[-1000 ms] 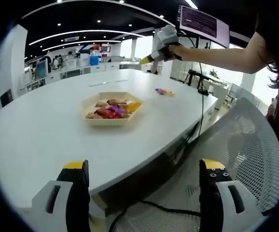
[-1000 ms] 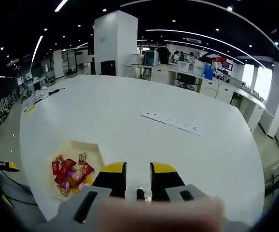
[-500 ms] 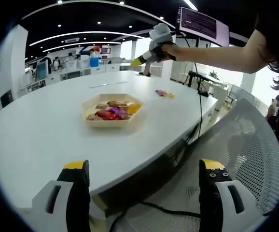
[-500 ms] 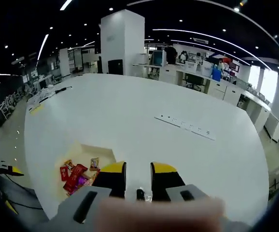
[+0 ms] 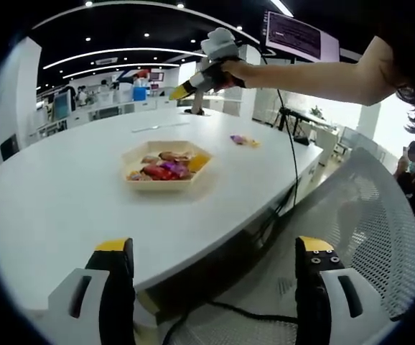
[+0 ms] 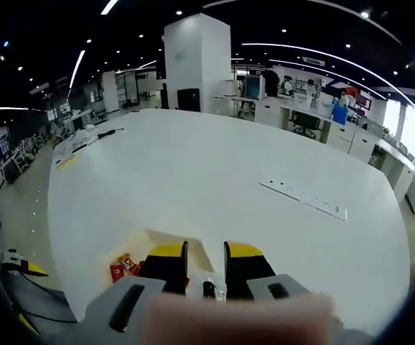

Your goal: Place the target food into the container with the food tongs after gripping and lifting it, then release it inside without dropping or visibly crushing the food.

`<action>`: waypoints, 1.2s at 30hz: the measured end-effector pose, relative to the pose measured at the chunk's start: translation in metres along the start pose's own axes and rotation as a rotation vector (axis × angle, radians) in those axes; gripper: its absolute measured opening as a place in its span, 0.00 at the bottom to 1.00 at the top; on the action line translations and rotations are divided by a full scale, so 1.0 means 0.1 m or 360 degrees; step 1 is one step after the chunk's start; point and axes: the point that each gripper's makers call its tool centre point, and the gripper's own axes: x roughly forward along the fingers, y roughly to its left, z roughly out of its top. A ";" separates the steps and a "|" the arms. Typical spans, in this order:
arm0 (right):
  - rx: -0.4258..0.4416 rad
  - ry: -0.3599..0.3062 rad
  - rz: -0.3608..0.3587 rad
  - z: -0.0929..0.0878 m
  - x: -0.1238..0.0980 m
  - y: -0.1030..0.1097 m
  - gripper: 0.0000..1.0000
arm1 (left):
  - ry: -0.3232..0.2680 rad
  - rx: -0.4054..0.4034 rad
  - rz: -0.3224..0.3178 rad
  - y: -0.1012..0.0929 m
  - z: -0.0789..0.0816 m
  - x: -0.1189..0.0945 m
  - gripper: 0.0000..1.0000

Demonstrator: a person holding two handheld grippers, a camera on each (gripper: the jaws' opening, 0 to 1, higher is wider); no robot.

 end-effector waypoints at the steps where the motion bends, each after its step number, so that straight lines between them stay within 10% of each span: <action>1: -0.0003 0.0000 0.0007 0.01 0.01 0.02 0.19 | -0.0001 -0.0001 0.0000 0.00 0.00 0.00 0.90; 22: -0.0082 -0.0068 0.0234 0.29 0.41 0.65 0.27 | -0.0003 -0.0001 0.0005 0.01 0.01 0.00 0.89; 36: -0.0038 -0.0175 0.0239 0.29 0.29 0.51 0.28 | 0.0001 0.0000 0.0002 0.01 0.00 0.00 0.88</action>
